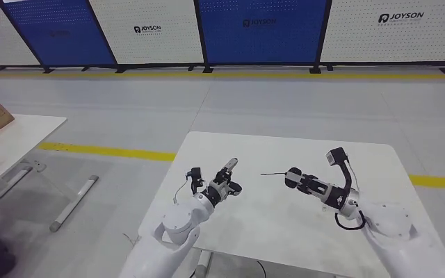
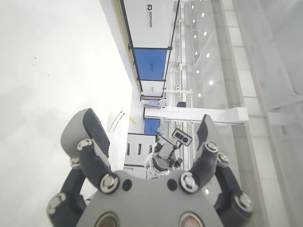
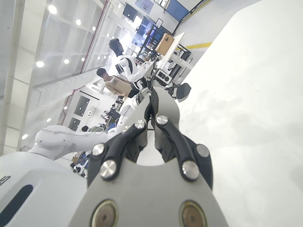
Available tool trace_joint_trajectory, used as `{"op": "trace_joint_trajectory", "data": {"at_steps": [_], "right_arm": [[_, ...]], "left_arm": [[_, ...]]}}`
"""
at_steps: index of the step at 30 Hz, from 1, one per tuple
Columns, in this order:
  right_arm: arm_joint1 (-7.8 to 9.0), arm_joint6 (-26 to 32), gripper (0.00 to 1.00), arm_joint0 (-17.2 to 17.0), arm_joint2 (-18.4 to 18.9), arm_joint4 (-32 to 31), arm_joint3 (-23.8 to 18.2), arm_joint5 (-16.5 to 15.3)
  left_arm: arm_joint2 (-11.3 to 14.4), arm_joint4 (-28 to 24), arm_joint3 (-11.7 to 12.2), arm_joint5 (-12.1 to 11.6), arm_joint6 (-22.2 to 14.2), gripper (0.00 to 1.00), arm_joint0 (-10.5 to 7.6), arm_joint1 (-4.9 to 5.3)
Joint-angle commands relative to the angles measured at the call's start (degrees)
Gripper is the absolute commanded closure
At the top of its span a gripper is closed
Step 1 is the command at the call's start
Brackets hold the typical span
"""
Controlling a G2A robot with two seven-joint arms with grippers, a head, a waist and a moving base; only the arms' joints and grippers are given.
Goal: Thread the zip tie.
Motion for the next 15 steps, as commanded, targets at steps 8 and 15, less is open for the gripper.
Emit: {"op": "trace_joint_trajectory", "data": {"at_steps": [8, 15], "right_arm": [[-1.60, -0.63, 1.00, 0.33, -2.90, -1.73, 1.83, 0.00], [-4.00, 0.13, 1.00, 3.48, -7.42, -0.58, 6.75, 0.00]], "left_arm": [[2.77, -0.13, 0.27, -2.14, -9.57, 0.00, 0.10, 0.13], [2.50, -2.07, -1.43, -3.77, -13.37, 0.00, 0.96, 0.32]]}}
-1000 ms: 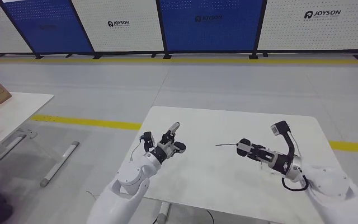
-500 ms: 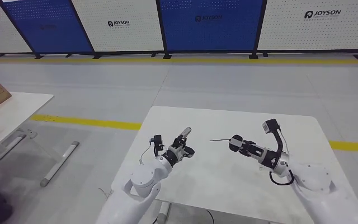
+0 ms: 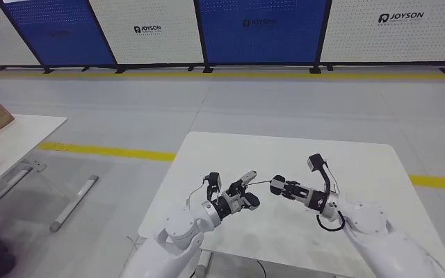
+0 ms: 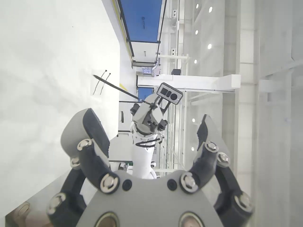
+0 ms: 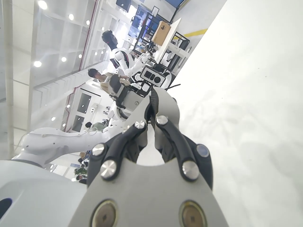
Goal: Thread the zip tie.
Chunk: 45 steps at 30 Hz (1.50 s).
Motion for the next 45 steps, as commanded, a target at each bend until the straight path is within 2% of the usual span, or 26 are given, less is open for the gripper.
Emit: {"op": "trace_joint_trajectory", "data": {"at_steps": [1, 10, 14, 17, 20, 29, 31, 33, 34, 36, 38, 45], "right_arm": [[0.04, -0.01, 1.00, -0.05, 0.08, -0.02, -0.07, 0.00], [0.04, -0.01, 1.00, -0.05, 0.08, -0.02, -0.07, 0.00], [-0.37, -6.03, 1.00, -2.13, 0.86, -0.55, -2.77, 0.00], [-1.00, -7.80, 1.00, -3.29, 0.84, 0.98, -4.02, 0.00], [-1.91, -9.23, 1.00, -3.59, -0.29, 0.90, -3.17, 0.00], [-1.99, -9.23, 1.00, -3.56, -0.39, 0.91, -3.03, 0.00], [-1.99, -9.23, 1.00, -3.56, -0.39, 0.91, -3.03, 0.00], [-1.99, -9.23, 1.00, -3.56, -0.39, 0.91, -3.03, 0.00], [-1.99, -9.23, 1.00, -3.56, -0.39, 0.91, -3.03, 0.00], [-1.99, -9.23, 1.00, -3.56, -0.39, 0.91, -3.03, 0.00], [-1.99, -9.23, 1.00, -3.56, -0.39, 0.91, -3.03, 0.00], [-1.99, -9.23, 1.00, -3.56, -0.39, 0.91, -3.03, 0.00]], "left_arm": [[0.01, 0.06, 0.04, 0.04, 0.08, 0.00, -0.03, -0.01], [0.01, 0.06, 0.04, 0.04, 0.08, 0.00, -0.03, -0.01], [0.01, 0.06, 0.04, 0.04, 0.08, 0.00, -0.03, -0.01], [0.01, 0.06, 0.04, 0.04, 0.08, 0.00, -0.03, -0.01], [0.01, 0.06, 0.04, 0.04, 0.08, 0.00, -0.03, -0.01], [0.01, 0.06, 0.04, 0.04, 0.08, 0.00, -0.03, -0.01], [0.33, -1.03, -0.03, -2.14, 1.65, 0.00, 0.06, -0.23], [0.05, -5.07, 0.22, -4.48, 2.52, 0.00, -0.11, -0.53], [0.02, -6.17, 0.46, -4.84, 3.14, 0.00, -0.35, -0.64], [0.15, -7.47, 0.84, -4.90, 4.28, 0.00, -1.19, -0.84], [0.45, -7.13, 1.25, -3.92, 6.63, 0.00, -1.87, -0.98], [0.45, -7.13, 1.25, -3.92, 6.63, 0.00, -1.87, -0.98]]}}
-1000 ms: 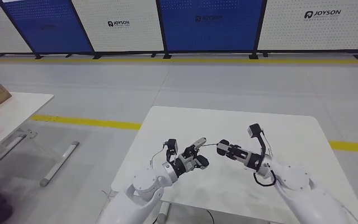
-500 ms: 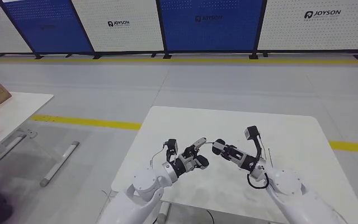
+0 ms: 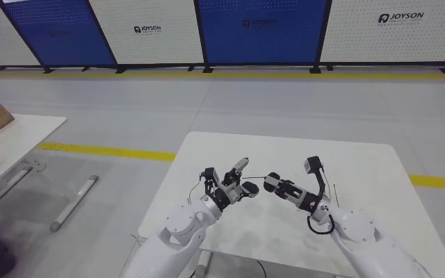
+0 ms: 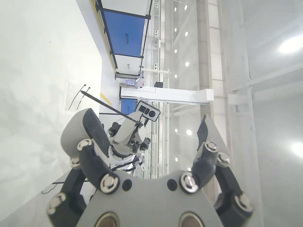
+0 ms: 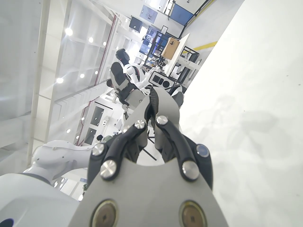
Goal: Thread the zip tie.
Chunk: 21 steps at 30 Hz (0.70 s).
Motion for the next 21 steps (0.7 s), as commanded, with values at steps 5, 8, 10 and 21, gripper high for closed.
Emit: {"op": "trace_joint_trajectory", "data": {"at_steps": [5, 8, 10, 21], "right_arm": [[0.00, 0.00, 1.00, 0.00, 0.00, 0.00, 0.00, 0.00], [0.00, 0.00, 1.00, 0.00, 0.00, 0.00, 0.00, 0.00], [0.00, 0.00, 1.00, 0.00, 0.00, 0.00, 0.00, 0.00], [0.00, 0.00, 1.00, 0.00, 0.00, 0.00, 0.00, 0.00]], "left_arm": [[1.07, 0.71, 0.50, -1.79, 1.33, 0.00, -0.96, -0.31], [2.06, 1.58, 1.87, -3.28, 2.78, 0.00, -2.14, -0.62], [2.70, 2.11, 2.80, -3.83, 3.26, 0.00, -2.83, -0.80], [2.41, 5.94, 4.70, -5.79, 1.39, 1.00, -1.75, -0.56]]}}
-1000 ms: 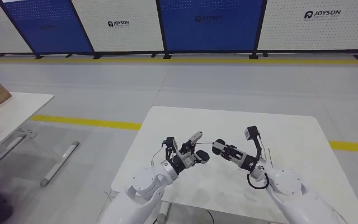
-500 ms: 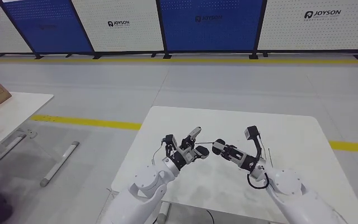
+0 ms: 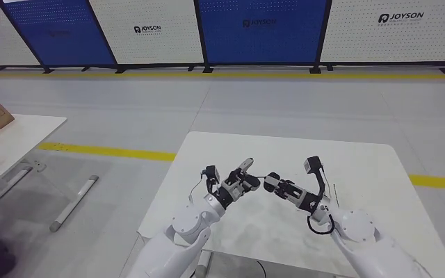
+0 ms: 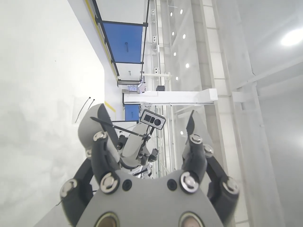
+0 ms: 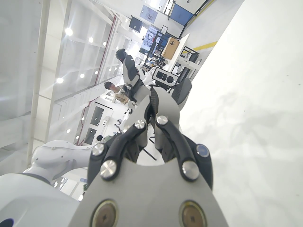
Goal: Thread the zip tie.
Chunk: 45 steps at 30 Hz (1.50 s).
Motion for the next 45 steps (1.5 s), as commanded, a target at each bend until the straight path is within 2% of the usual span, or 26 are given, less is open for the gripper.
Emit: {"op": "trace_joint_trajectory", "data": {"at_steps": [1, 10, 27, 28, 29, 33, 38, 43, 45], "right_arm": [[0.00, 0.00, 1.00, 0.00, 0.00, 0.00, 0.00, 0.00], [0.00, 0.00, 1.00, 0.00, 0.00, 0.00, 0.00, 0.00], [0.00, 0.00, 1.00, 0.00, 0.00, 0.00, 0.00, 0.00], [0.00, 0.00, 1.00, 0.00, 0.00, 0.00, 0.00, 0.00], [0.00, 0.00, 1.00, 0.00, 0.00, 0.00, 0.00, 0.00], [0.00, 0.00, 1.00, 0.00, 0.00, 0.00, 0.00, 0.00], [0.00, 0.00, 1.00, 0.00, 0.00, 0.00, 0.00, 0.00], [0.00, 0.00, 1.00, 0.00, 0.00, 0.00, 0.00, 0.00], [0.00, 0.00, 1.00, 0.00, 0.00, 0.00, 0.00, 0.00]], "left_arm": [[-0.17, 0.98, -0.01, -0.79, -0.76, 1.00, 0.90, 0.14], [-1.21, 2.22, -0.45, -2.86, -3.50, 1.00, 2.88, 0.53], [-1.22, 2.92, -1.15, -4.33, -3.53, 1.00, 3.62, 0.55], [-1.19, 3.00, -1.30, -4.43, -3.58, 0.81, 3.67, 0.55], [-1.18, 3.09, -1.41, -4.58, -3.62, 0.70, 3.76, 0.56], [-1.17, 3.66, -1.72, -5.02, -3.72, 0.66, 4.03, 0.59], [-1.12, 4.39, -1.58, -5.26, -3.75, 0.70, 4.18, 0.62], [-1.06, 4.76, -1.47, -5.32, -3.60, 0.80, 4.06, 0.61], [-1.04, 4.78, -1.41, -5.26, -3.43, 0.89, 3.90, 0.59]]}}
